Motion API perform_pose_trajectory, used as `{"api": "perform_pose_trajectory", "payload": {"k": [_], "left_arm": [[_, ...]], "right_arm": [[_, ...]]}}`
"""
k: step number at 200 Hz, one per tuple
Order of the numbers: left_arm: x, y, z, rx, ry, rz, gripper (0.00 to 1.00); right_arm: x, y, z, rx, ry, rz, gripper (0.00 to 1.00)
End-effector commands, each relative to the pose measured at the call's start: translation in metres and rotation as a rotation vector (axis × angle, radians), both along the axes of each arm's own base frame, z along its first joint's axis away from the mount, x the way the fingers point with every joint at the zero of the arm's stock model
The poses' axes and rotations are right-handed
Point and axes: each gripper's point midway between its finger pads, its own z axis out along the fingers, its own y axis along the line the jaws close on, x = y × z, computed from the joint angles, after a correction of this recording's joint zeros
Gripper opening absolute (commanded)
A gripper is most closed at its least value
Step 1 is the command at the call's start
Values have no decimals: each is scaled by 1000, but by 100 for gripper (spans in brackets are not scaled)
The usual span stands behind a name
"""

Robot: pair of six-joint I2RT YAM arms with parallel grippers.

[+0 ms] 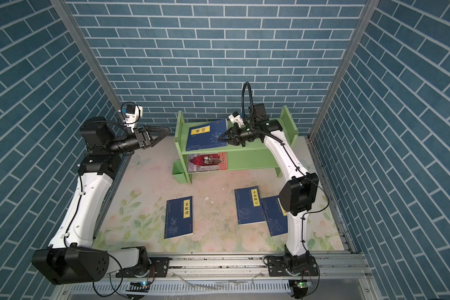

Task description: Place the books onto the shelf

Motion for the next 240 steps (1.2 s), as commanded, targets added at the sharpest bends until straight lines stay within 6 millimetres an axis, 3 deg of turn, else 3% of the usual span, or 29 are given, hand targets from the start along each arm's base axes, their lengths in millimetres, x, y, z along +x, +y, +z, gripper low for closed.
{"api": "perform_pose_trajectory", "payload": {"k": [1,36,78,139,163,204,240], "left_arm": [[-1,-2,0,-1,-21,-25,69],[-1,-2,-2,-1,-15,-25,69],[0,-2,-5,-2,-8,-25,69],[-4,-2,-11,12,5,-35,69],[-4,-2,-14,20,7,-32,69],[-5,-1,-15,20,11,-22,69],[-4,-1,-17,20,17,-18,69]], "right_arm": [[-1,-2,-6,-36,-38,19,13],[1,-7,-13,-104,-44,2,47],[9,-17,-20,-212,-73,-50,63],[18,-42,-30,-408,-157,-149,70],[28,-50,-24,-448,-217,-203,71],[42,-44,-22,-423,-242,-229,66],[42,-29,-21,-378,-236,-201,64]]}}
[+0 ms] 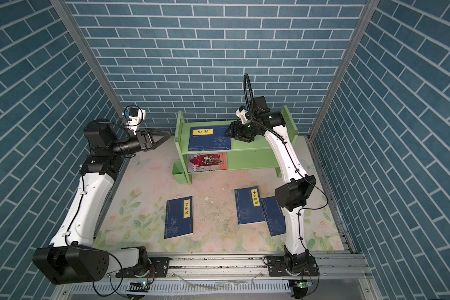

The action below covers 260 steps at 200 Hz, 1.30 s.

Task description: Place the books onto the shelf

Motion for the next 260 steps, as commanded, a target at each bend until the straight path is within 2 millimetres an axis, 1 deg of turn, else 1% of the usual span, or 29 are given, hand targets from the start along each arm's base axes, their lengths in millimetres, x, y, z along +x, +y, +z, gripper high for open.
{"api": "perform_pose_trajectory", "payload": {"k": [1,22,75,77,79,105,157,216,260], "left_arm": [[-5,0,0,8,-17,-1,69],[-4,0,-3,7,-12,0,69],[-4,0,-3,7,-15,-1,69],[-4,0,-3,7,-15,-1,69],[-4,0,-3,8,-16,0,69],[-5,0,-4,8,-16,0,69],[-6,0,-4,7,-16,-2,69],[-5,0,-4,7,-18,1,70],[-6,0,-3,7,-19,3,70]], "right_arm": [[3,7,-7,-5,5,14,63],[-3,17,-6,17,20,44,62],[-12,29,-7,18,26,69,62],[-8,32,-18,10,45,70,62],[-8,32,-20,8,50,70,62],[-6,39,-21,21,51,72,62],[-4,44,-27,25,61,74,60],[-5,51,-23,47,59,87,59],[-7,54,-24,52,65,97,59]]}}
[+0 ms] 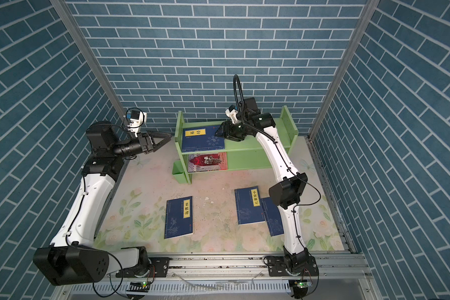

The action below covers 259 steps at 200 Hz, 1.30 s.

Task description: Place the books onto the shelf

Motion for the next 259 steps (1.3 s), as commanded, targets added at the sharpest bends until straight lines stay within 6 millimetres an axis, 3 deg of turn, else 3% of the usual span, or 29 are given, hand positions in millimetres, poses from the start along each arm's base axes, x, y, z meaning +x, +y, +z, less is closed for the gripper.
{"api": "perform_pose_trajectory", "payload": {"k": [1,92,121,125,147,168,188,228,241,259], "left_arm": [[-6,0,7,7,-44,-1,70],[-8,4,-10,50,22,39,70],[-4,29,-53,166,181,207,70],[-6,34,-60,181,205,231,70],[-15,59,-105,251,366,328,69],[-29,75,-160,287,560,372,69],[-43,82,-208,292,714,393,69],[-60,82,-269,298,869,401,69],[-66,81,-284,290,904,404,69],[-72,76,-302,270,942,389,69]], "right_arm": [[-5,7,-23,-24,80,12,59],[3,-7,-14,-63,25,-37,68],[19,-35,1,-108,-50,-137,69],[15,-43,19,-103,-91,-155,70],[11,-79,58,-128,-196,-245,70],[-16,-104,88,-165,-280,-281,70],[-55,-116,93,-168,-278,-261,69],[-155,-107,57,-106,-220,-137,67],[-187,-99,37,-45,-190,-102,67],[-217,-86,5,47,-118,-61,66]]}}
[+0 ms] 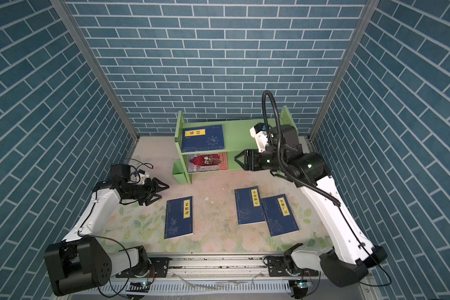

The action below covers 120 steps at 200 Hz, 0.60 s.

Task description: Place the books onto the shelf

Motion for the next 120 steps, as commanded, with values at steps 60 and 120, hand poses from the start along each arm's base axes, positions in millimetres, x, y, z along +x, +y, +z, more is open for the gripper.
{"api": "perform_pose_trajectory", "payload": {"k": [60,120], "left_arm": [[0,6,-34,81,-23,-48,69],[-18,16,-41,228,-51,-75,70]], "right_arm": [[-58,50,-138,131,201,60,67],[-49,97,-200,131,265,44,67]]}}
